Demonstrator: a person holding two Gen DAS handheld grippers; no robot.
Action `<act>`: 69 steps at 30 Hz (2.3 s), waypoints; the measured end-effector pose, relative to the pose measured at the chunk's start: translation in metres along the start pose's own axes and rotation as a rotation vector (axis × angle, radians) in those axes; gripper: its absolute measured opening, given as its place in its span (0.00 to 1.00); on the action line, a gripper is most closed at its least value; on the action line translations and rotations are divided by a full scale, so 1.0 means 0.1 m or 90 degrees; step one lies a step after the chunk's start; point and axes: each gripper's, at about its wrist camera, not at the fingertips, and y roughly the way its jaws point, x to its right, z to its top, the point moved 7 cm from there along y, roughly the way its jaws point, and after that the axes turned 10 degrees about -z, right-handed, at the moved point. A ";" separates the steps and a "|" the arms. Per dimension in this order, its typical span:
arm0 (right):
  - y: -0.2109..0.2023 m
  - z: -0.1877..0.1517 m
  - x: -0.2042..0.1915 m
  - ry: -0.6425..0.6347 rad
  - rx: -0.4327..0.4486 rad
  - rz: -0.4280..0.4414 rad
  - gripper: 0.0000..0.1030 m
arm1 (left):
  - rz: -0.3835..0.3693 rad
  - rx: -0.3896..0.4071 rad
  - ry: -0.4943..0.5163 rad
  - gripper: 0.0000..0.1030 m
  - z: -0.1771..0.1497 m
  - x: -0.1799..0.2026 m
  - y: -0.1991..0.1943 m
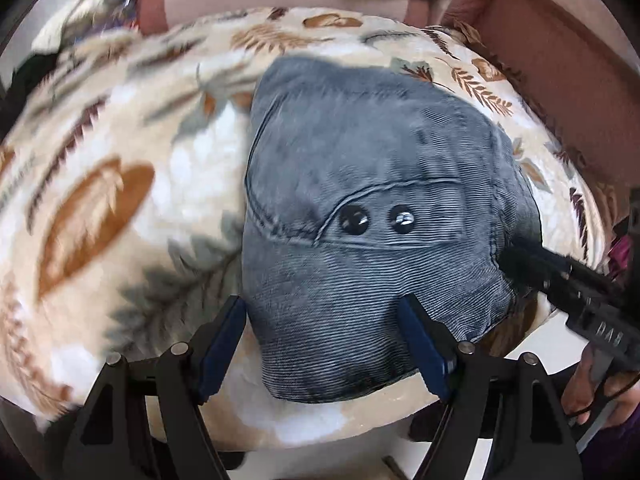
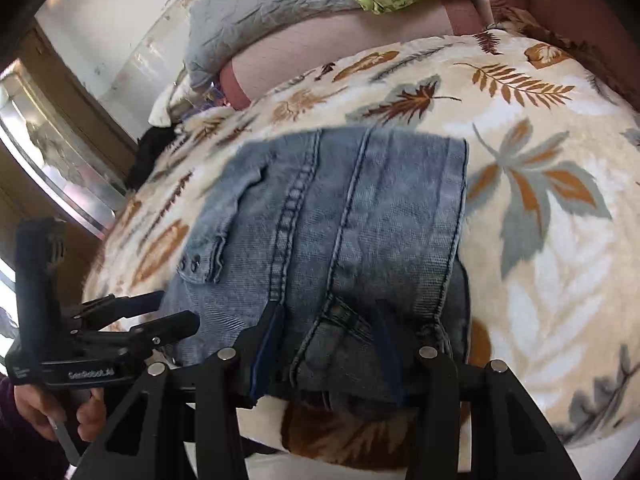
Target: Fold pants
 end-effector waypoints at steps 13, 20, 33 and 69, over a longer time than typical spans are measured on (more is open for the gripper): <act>-0.03 -0.19 -0.05 -0.018 0.032 -0.060 0.49 | 0.027 0.004 -0.027 0.90 -0.02 -0.09 0.03; -0.38 0.13 0.06 0.026 0.076 -0.060 0.52 | 0.079 0.077 0.030 0.89 0.27 0.09 -0.50; 0.17 1.05 0.10 0.040 0.058 -0.068 0.56 | 0.096 0.000 0.005 0.90 1.20 0.20 0.35; -1.54 0.63 -0.09 -0.087 0.257 -0.228 0.74 | 0.287 0.414 0.148 1.00 0.69 0.66 -2.15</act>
